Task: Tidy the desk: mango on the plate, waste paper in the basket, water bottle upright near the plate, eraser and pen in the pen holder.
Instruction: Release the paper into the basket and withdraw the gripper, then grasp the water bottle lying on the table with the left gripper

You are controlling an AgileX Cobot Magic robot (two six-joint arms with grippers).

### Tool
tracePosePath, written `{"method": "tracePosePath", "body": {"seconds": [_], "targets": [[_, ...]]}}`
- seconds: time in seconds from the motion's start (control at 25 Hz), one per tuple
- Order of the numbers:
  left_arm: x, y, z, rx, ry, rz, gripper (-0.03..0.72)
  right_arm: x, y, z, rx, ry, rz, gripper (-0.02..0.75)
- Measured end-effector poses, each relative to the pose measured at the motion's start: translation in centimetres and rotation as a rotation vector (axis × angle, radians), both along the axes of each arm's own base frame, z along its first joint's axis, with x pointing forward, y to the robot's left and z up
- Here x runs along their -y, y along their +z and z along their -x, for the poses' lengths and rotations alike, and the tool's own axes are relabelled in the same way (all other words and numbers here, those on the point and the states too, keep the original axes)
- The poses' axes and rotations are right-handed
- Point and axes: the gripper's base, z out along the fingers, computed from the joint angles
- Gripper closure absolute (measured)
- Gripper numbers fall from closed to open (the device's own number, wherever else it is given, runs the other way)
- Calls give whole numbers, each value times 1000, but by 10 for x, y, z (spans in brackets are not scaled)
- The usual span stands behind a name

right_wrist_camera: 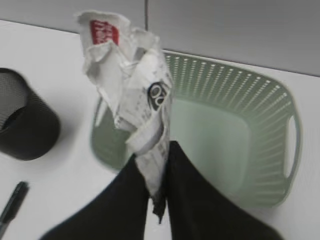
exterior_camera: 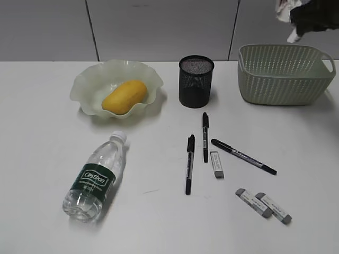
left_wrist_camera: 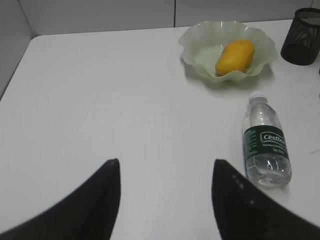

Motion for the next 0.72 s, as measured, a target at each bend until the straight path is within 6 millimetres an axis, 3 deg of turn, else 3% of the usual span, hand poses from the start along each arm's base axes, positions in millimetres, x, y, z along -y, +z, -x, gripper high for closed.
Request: {"method": "tracePosePath", "body": {"seconds": [0.08, 0.16, 0.24, 0.32, 0.44, 0.56, 0.72], "targets": [[0, 0, 0, 0, 0, 0, 253, 4, -22, -23, -68, -4, 17, 442], [0, 0, 0, 0, 0, 0, 253, 4, -34, -32, -137, -15, 7, 234], [0, 0, 0, 0, 0, 0, 253, 4, -32, -33, -161, -36, -5, 128], [0, 0, 0, 0, 0, 0, 253, 5, -21, -28, -160, -49, -3, 117], [0, 0, 0, 0, 0, 0, 253, 7, 3, -6, -171, -48, 7, 180], [0, 0, 0, 0, 0, 0, 254, 9, 19, 38, -180, -47, 10, 211], [0, 0, 0, 0, 0, 0, 254, 13, 28, 124, -188, -44, 25, 219]]}}
